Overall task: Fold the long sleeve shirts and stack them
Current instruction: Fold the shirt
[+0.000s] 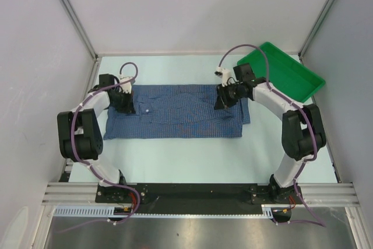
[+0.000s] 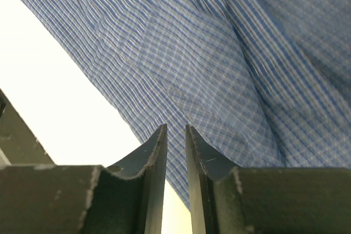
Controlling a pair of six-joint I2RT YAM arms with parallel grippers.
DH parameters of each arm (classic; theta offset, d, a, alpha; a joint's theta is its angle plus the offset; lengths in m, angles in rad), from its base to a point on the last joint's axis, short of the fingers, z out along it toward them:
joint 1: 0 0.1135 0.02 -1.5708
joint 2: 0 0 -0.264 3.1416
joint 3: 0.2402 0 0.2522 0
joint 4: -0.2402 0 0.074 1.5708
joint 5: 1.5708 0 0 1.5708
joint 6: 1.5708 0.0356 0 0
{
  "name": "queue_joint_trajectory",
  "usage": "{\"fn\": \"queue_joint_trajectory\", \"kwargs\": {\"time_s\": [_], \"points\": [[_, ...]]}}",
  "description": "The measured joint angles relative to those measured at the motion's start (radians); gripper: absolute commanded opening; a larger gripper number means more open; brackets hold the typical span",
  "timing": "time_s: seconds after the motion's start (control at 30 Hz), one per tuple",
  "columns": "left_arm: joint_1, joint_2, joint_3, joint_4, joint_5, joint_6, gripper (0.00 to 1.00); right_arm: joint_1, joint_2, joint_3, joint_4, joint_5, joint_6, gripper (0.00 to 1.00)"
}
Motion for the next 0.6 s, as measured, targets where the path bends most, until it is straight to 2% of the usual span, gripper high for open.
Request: {"fn": "queue_joint_trajectory", "kwargs": {"time_s": [0.07, 0.1, 0.13, 0.17, 0.27, 0.4, 0.6], "points": [[0.0, 0.0, 0.0, -0.003, -0.005, 0.02, 0.27, 0.029, 0.013, 0.016, 0.027, 0.019, 0.006, 0.24], [0.0, -0.001, 0.001, -0.006, 0.006, 0.036, 0.4, 0.041, 0.027, 0.024, 0.036, 0.028, 0.009, 0.24], [-0.002, -0.002, 0.005, -0.014, 0.017, 0.053, 0.45, 0.05, 0.051, 0.036, 0.042, 0.04, 0.012, 0.24], [-0.006, -0.003, 0.016, -0.026, 0.029, 0.072, 0.54, 0.053, 0.071, 0.045, 0.048, 0.05, 0.014, 0.24], [-0.058, -0.002, 0.093, -0.048, 0.059, 0.12, 0.66, 0.049, 0.143, 0.058, 0.062, 0.092, 0.016, 0.23], [-0.209, 0.073, 0.319, -0.037, 0.108, 0.139, 0.76, 0.038, 0.203, 0.058, 0.058, 0.137, 0.019, 0.22], [-0.406, 0.308, 0.568, 0.012, 0.138, 0.137, 0.78, 0.014, 0.224, 0.058, 0.056, 0.158, 0.036, 0.21]]}}
